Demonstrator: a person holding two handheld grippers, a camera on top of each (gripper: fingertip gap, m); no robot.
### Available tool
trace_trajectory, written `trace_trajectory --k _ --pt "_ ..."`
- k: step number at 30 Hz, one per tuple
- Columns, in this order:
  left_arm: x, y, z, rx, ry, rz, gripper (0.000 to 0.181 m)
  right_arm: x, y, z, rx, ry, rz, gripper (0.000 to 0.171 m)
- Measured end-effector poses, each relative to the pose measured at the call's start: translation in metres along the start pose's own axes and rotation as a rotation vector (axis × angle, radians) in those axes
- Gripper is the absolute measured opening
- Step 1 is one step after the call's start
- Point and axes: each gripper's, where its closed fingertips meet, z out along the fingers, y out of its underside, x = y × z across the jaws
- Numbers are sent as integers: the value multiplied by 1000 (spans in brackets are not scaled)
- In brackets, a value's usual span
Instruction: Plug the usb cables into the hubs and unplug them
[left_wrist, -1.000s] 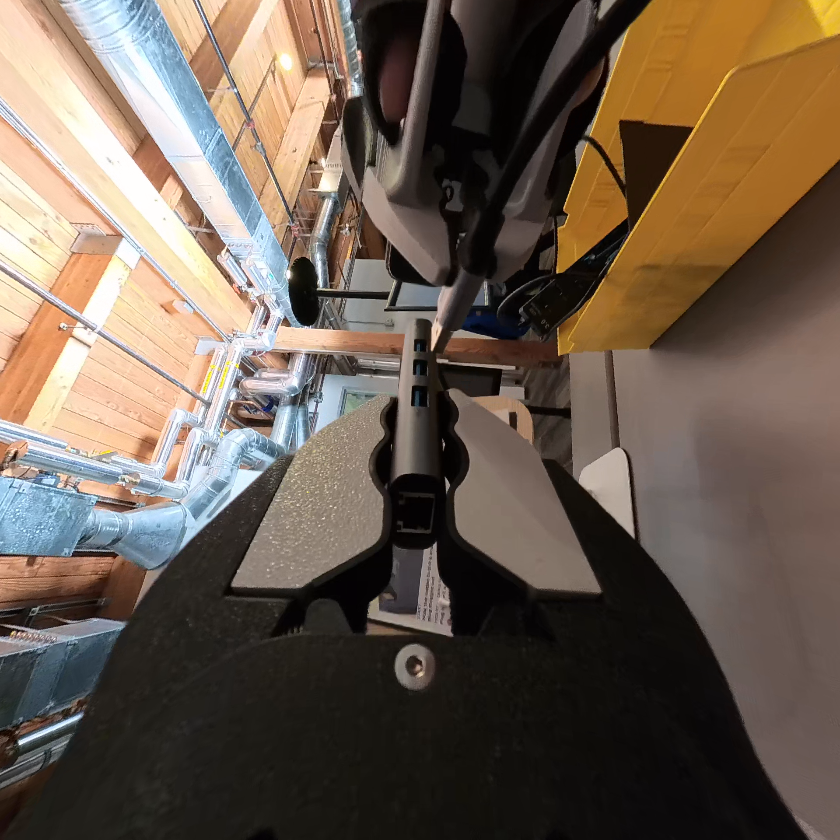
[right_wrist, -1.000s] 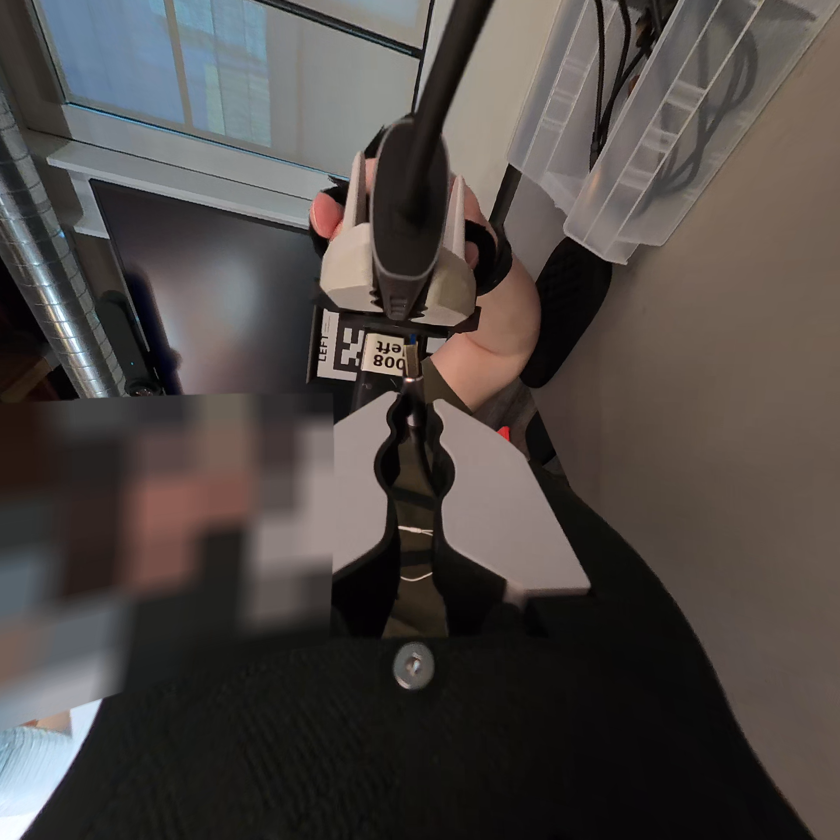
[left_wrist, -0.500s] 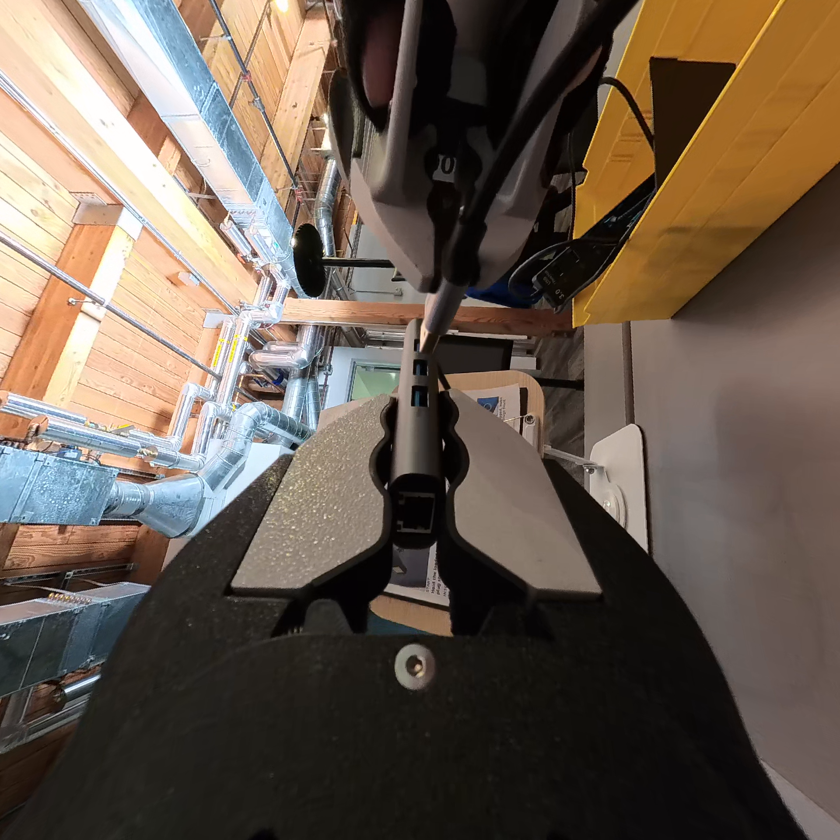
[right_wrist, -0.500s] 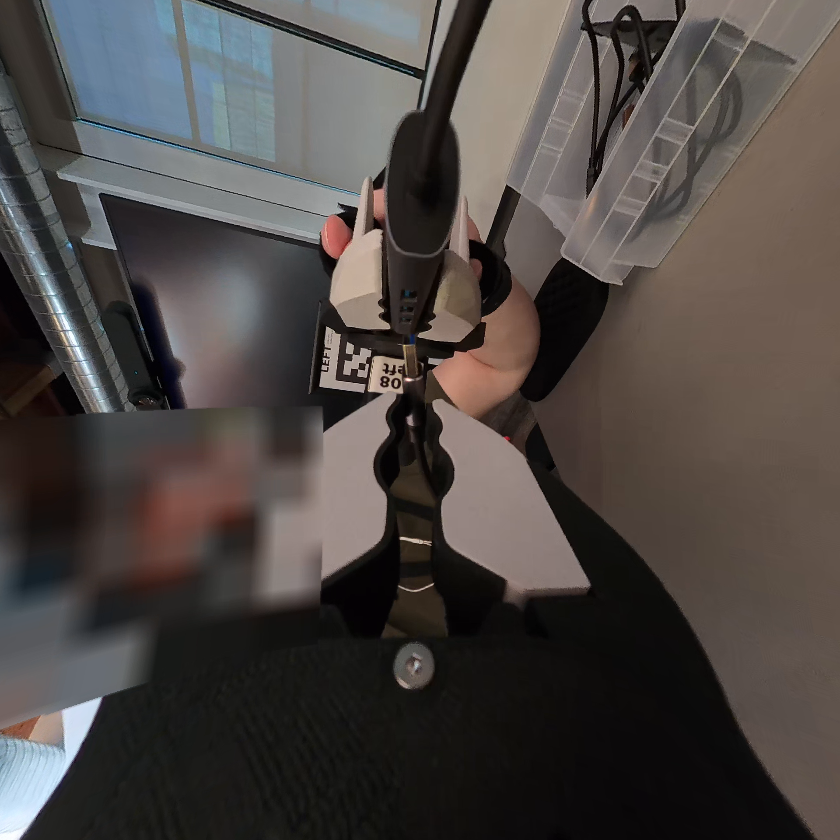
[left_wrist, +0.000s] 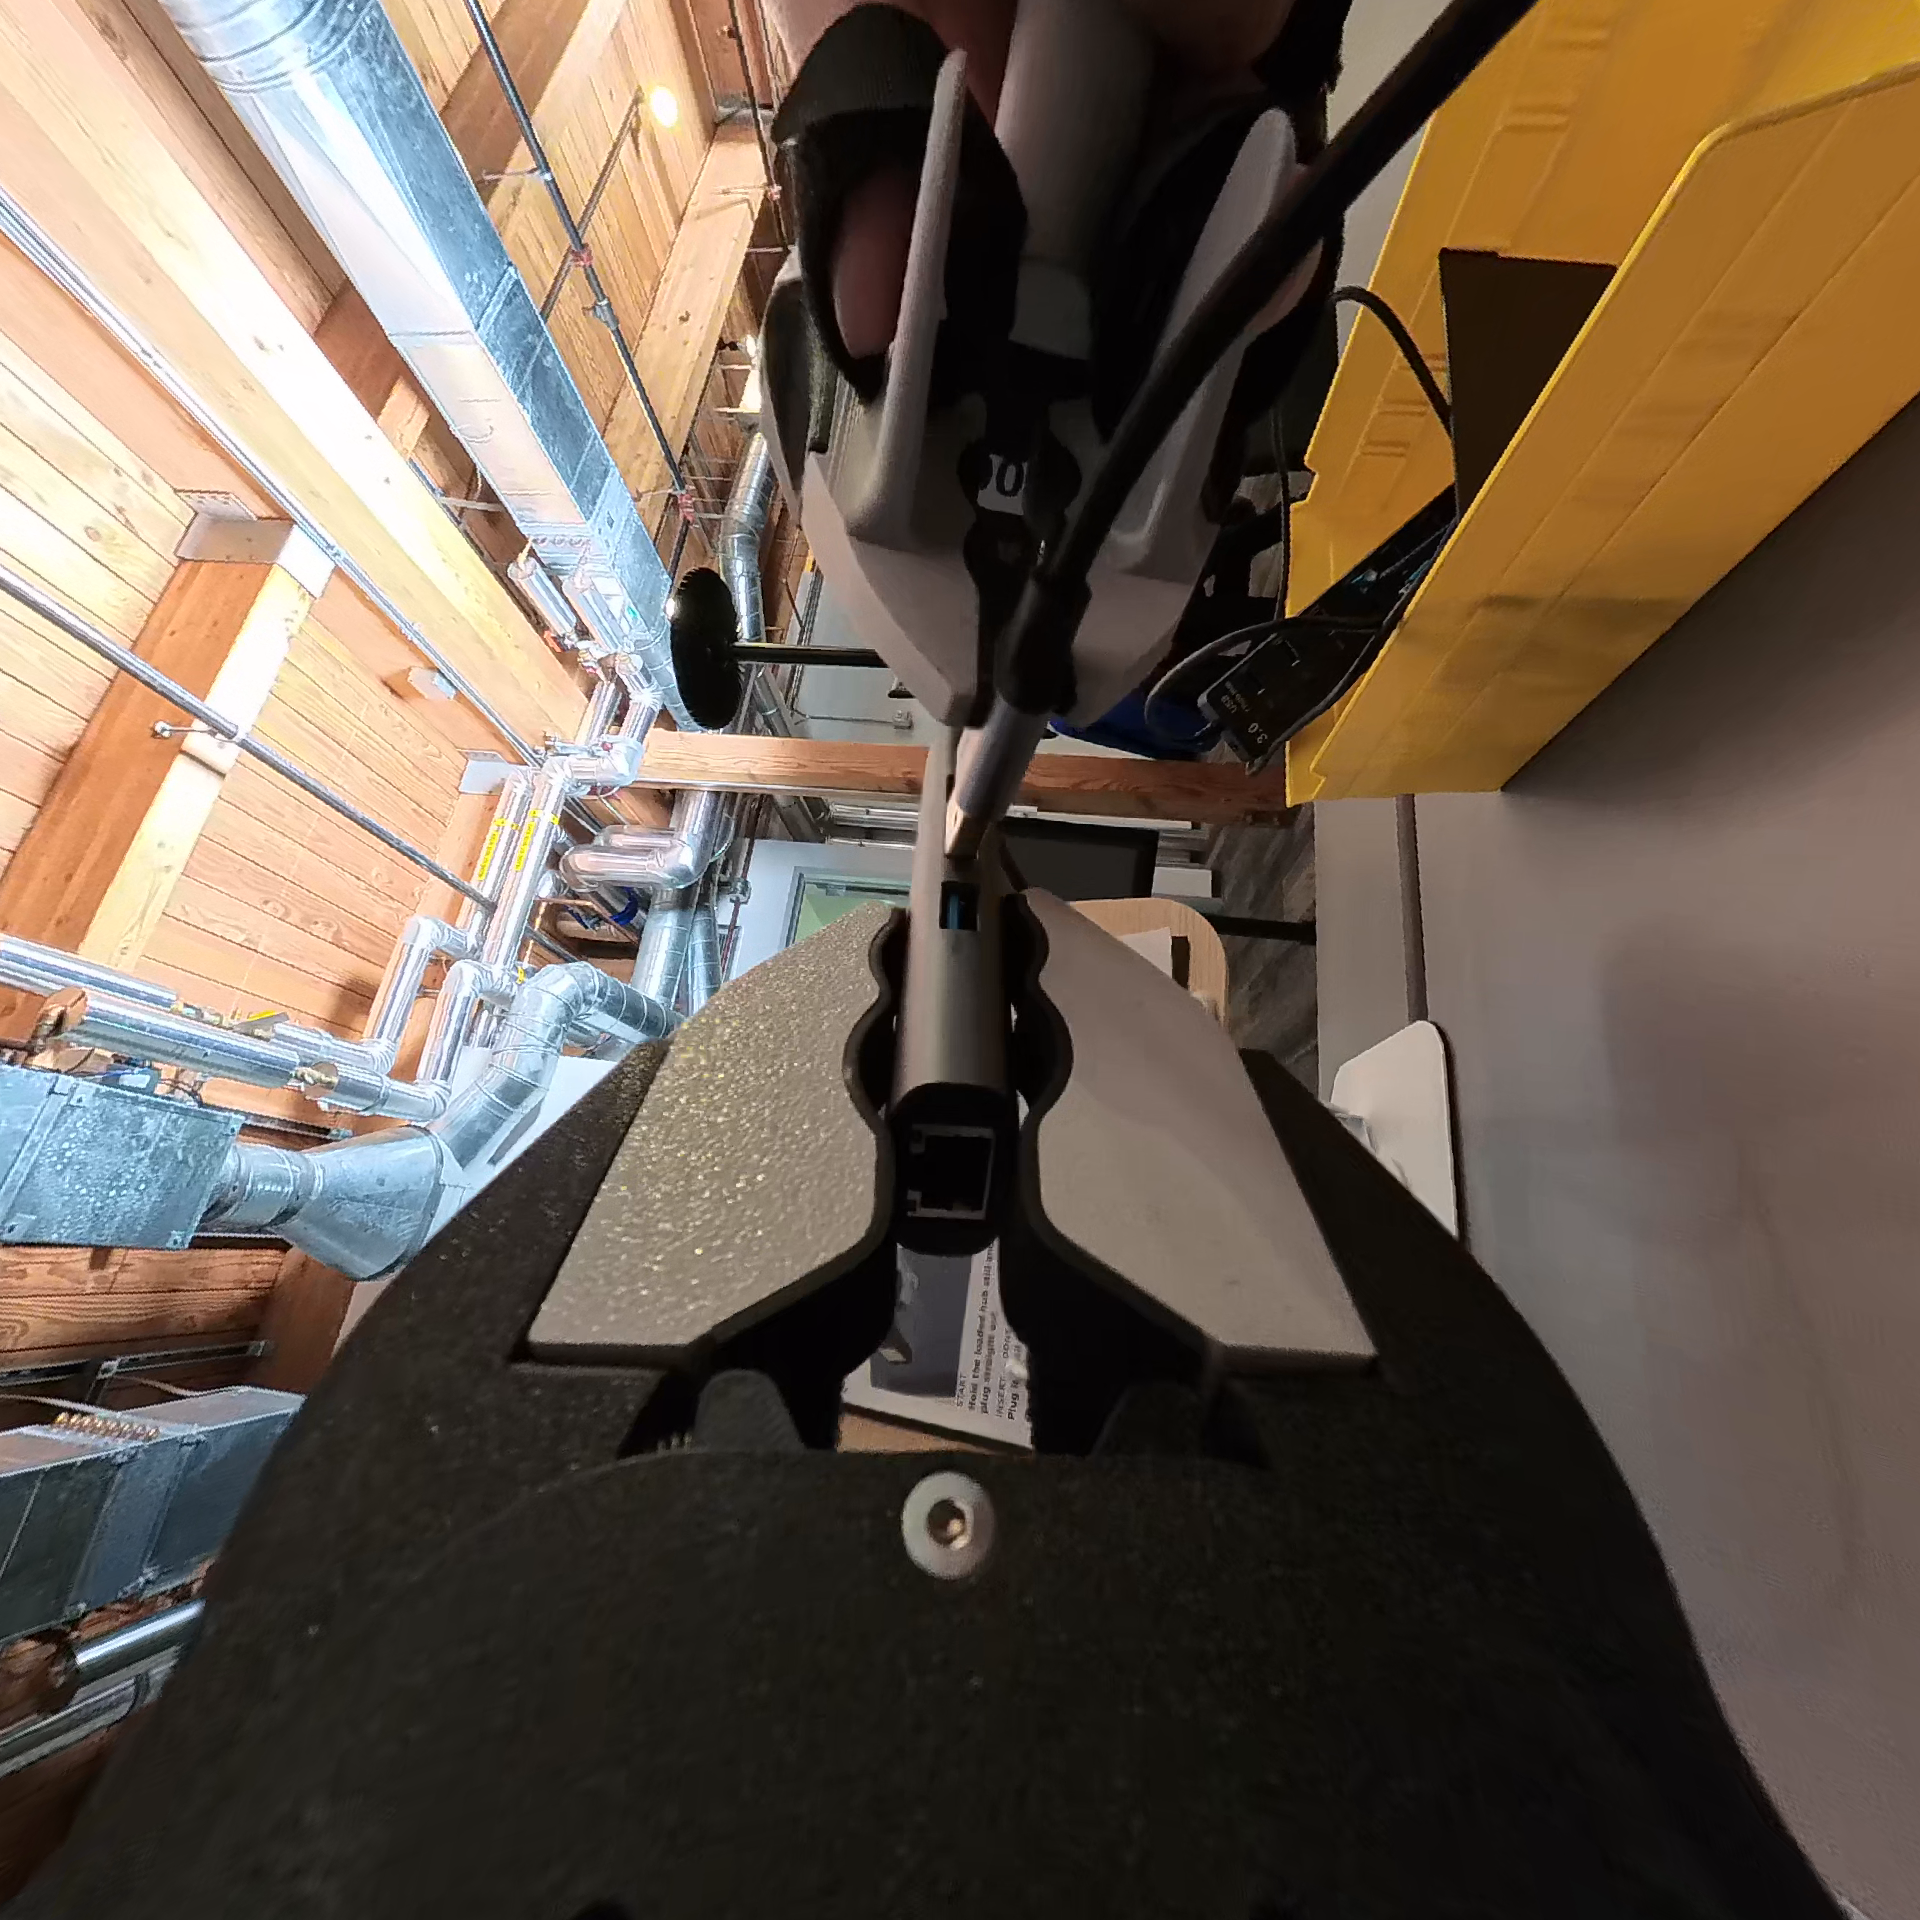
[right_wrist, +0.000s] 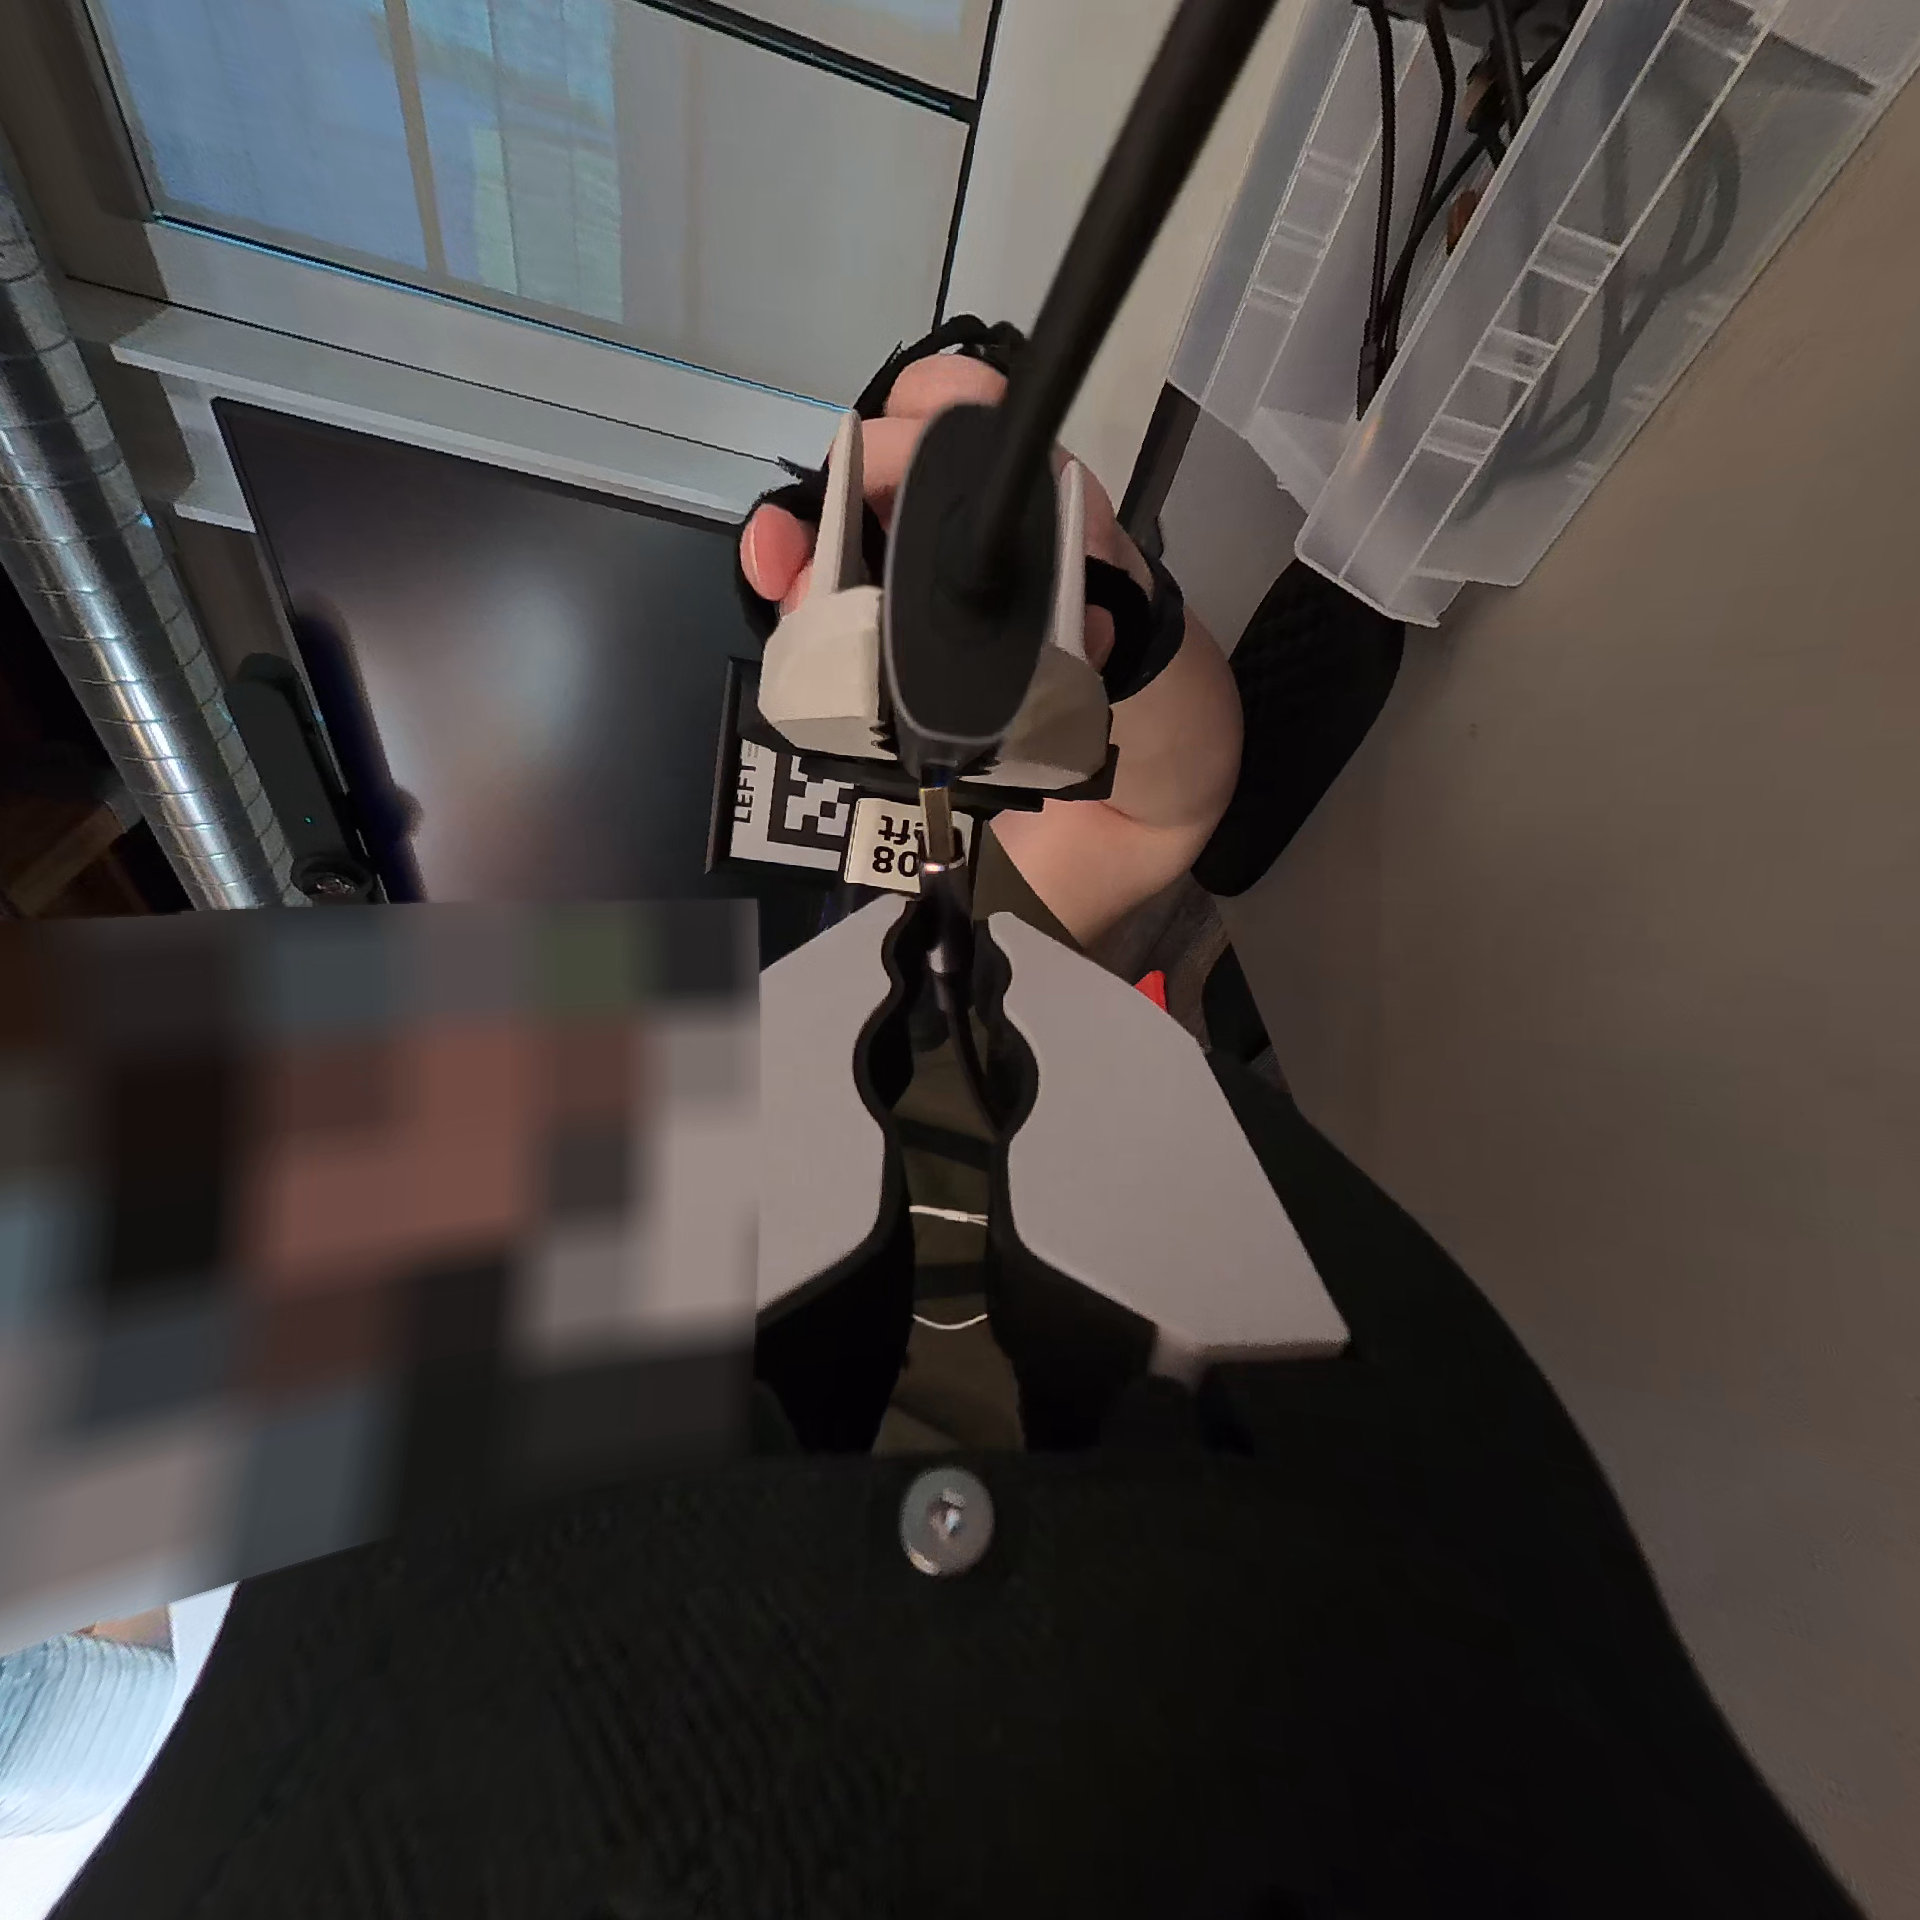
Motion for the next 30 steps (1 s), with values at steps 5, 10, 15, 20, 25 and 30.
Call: trace_trajectory --k 5,10,15,20,25,30 --pt "2 -9 -4 76 6 -8 17 0 9 0 -54 0 10 9" --pt "5 -25 -12 195 2 -5 17 0 23 2 -130 -3 21 9" --pt "7 -31 -15 233 -10 26 16 1 30 2 -137 5 30 9" --pt "8 -29 -12 180 -40 102 16 4 27 1 -108 24 32 8" --pt "9 -33 -15 214 -38 74 16 3 31 2 -108 24 10 8" --pt "10 -40 -18 268 -22 35 16 2 38 2 -157 27 -6 9"
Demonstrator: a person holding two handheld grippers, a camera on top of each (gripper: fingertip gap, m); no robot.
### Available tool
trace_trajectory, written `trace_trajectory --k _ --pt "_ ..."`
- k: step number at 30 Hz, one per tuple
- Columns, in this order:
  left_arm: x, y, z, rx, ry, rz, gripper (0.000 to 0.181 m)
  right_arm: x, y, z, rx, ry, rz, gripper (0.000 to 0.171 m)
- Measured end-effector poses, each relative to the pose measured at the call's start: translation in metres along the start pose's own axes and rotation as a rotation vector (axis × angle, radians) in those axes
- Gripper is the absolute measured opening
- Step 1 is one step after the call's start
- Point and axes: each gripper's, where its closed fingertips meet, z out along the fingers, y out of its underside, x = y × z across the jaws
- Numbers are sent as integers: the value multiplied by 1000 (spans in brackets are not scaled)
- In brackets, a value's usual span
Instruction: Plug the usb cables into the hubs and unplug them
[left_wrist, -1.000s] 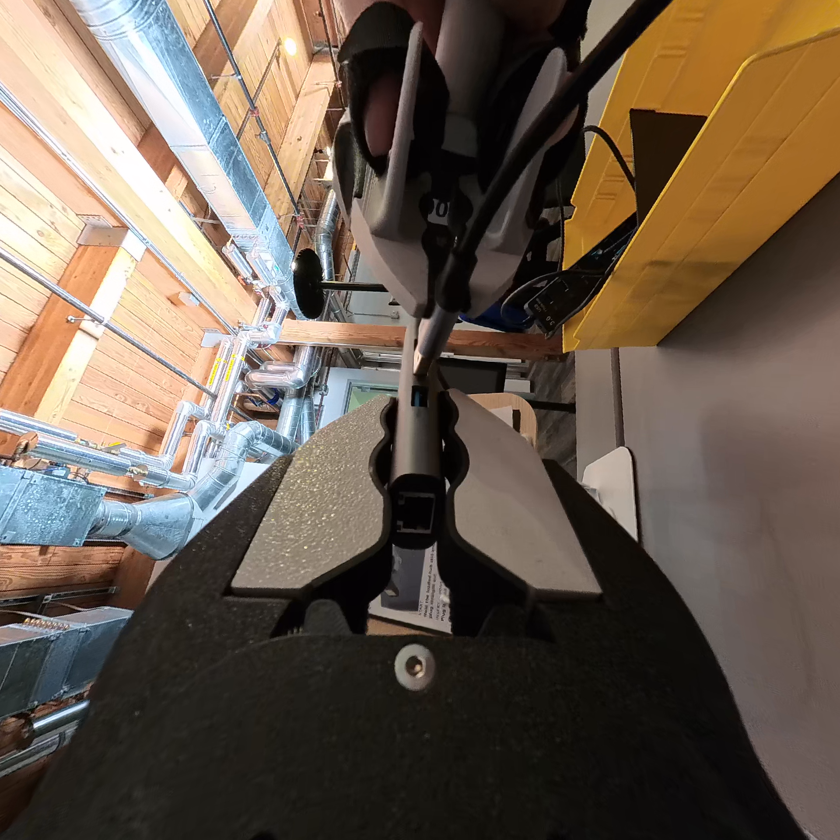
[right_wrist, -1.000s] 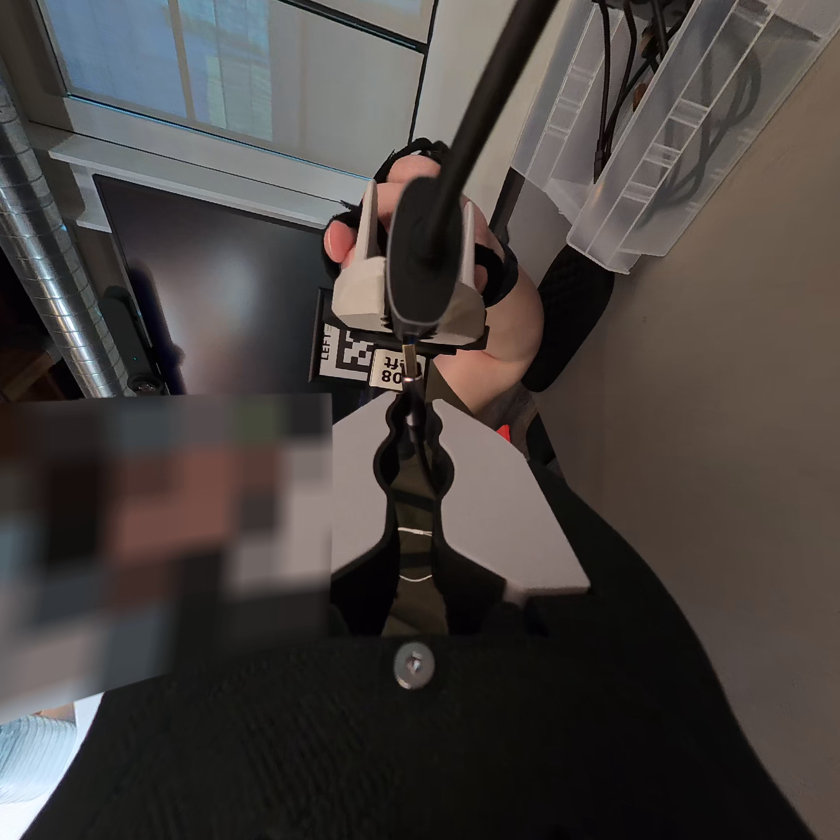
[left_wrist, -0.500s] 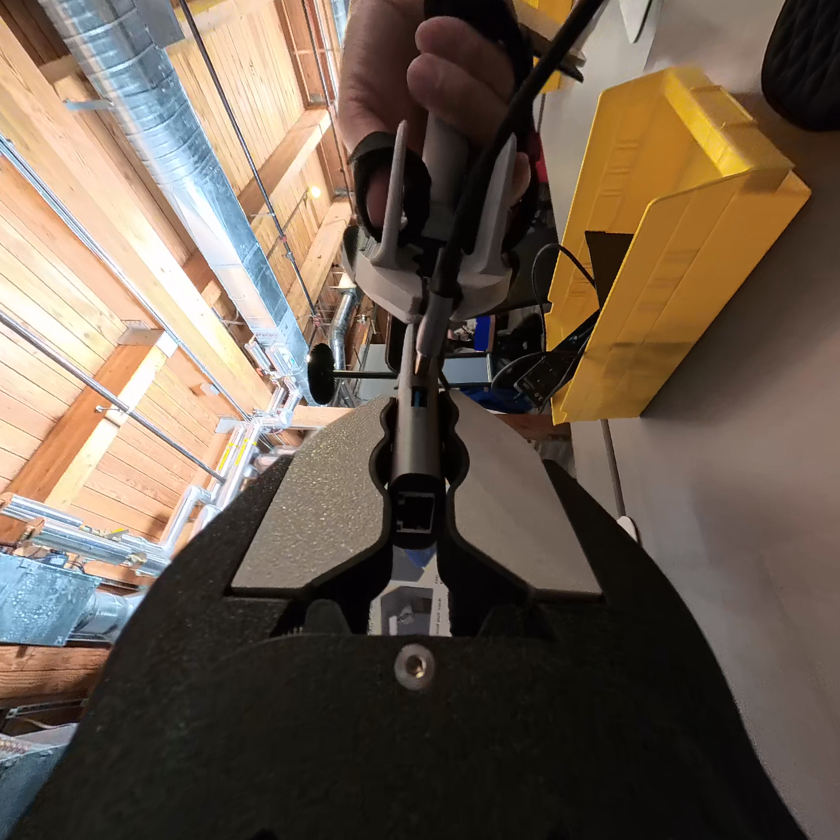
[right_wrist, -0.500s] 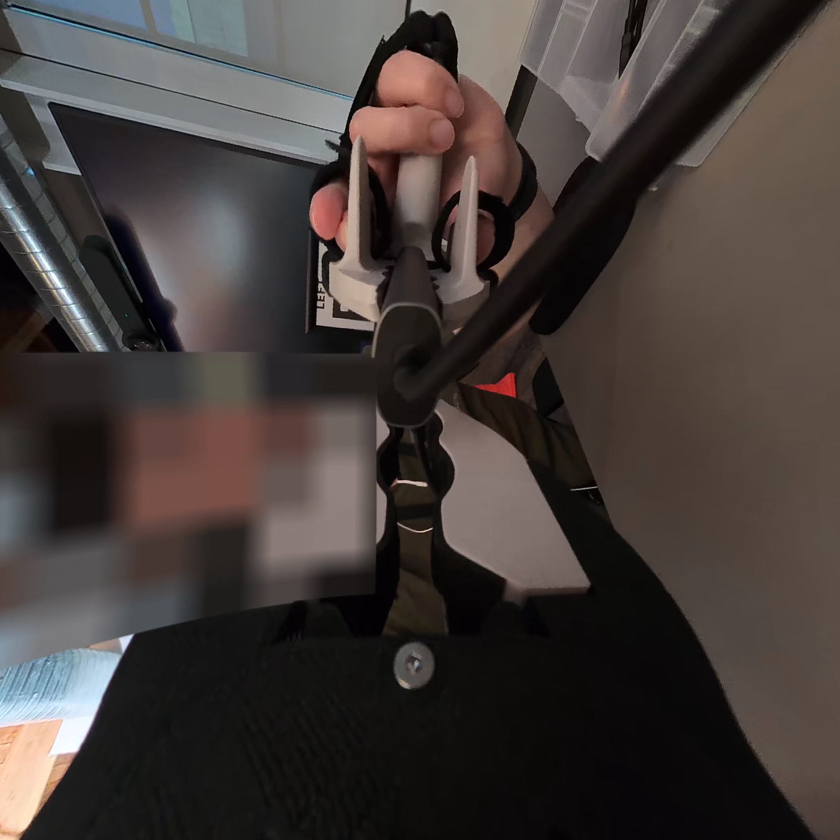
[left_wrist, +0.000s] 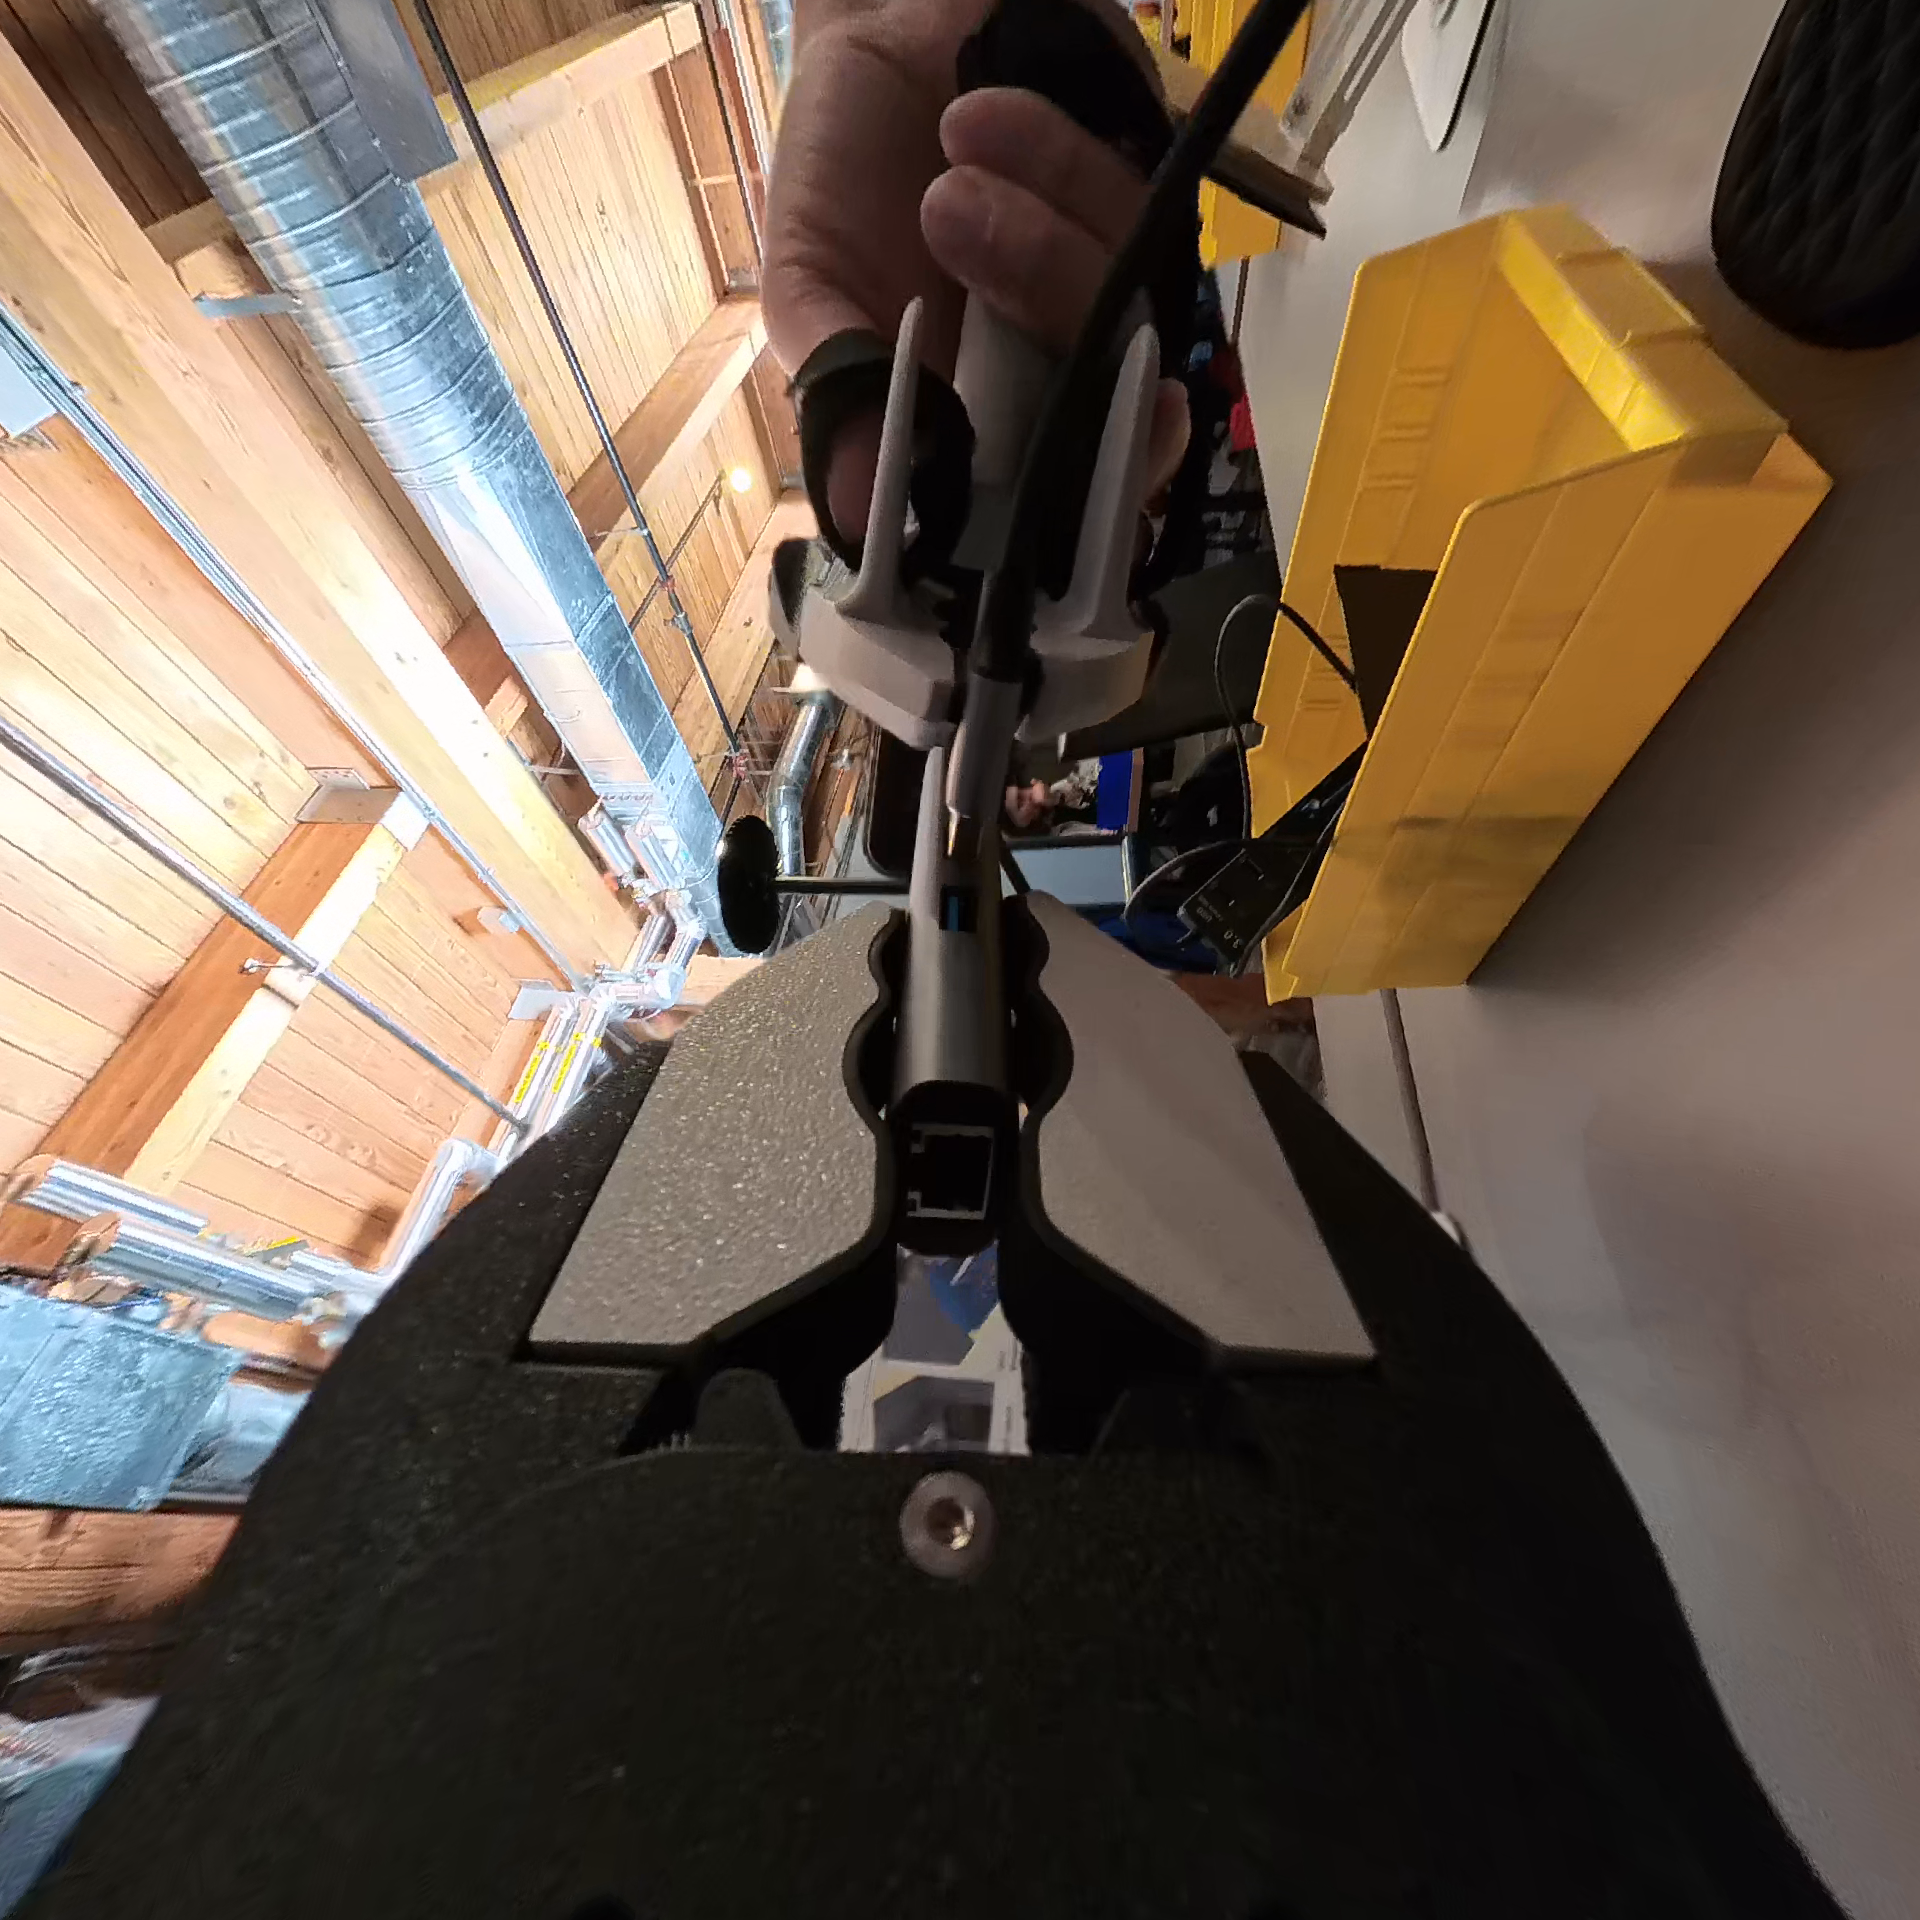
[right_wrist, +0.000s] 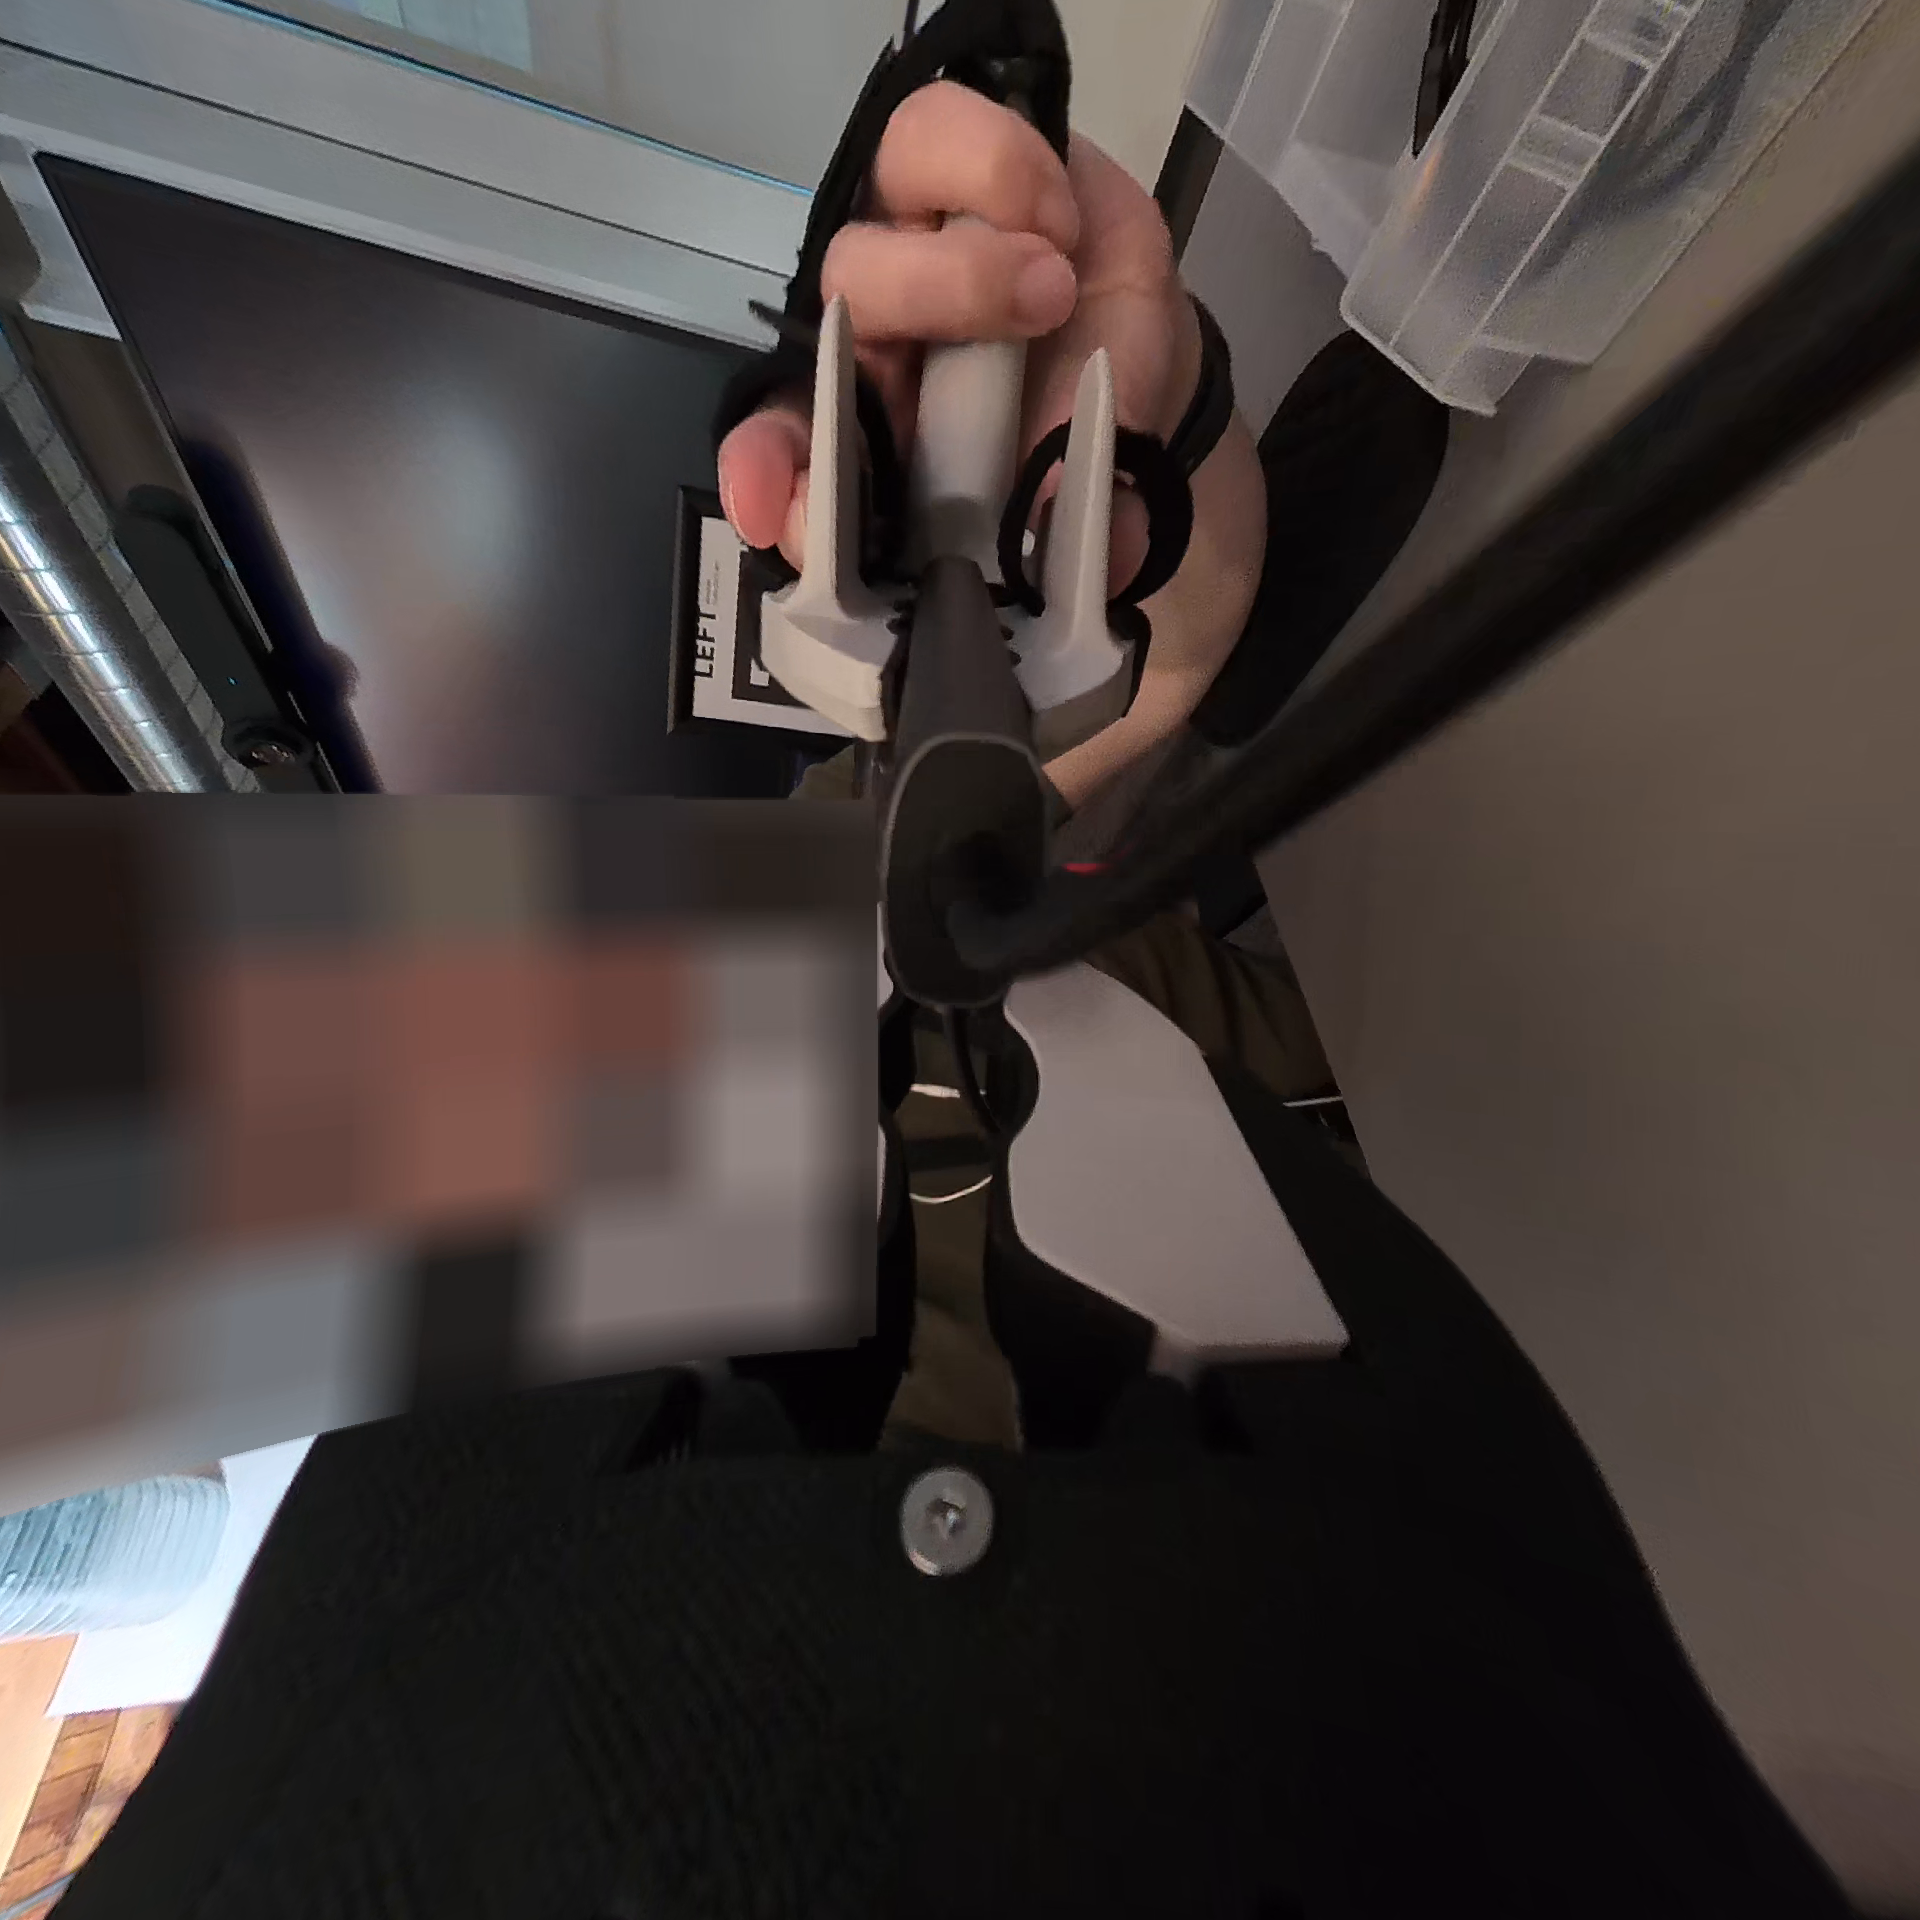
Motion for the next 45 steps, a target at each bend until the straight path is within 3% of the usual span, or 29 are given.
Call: trace_trajectory --k 7,17,38,45 --pt "0 -1 0 18 4 -63 16 -1 1 -1 1 -1 -9 9" --pt "8 22 12 -114 31 -176 16 7 -20 -16 132 22 17 8" --pt "14 31 16 -127 65 -342 16 4 -28 -20 177 -10 56 14" --pt "15 29 15 -116 62 -324 16 7 -28 -20 182 -18 96 8"
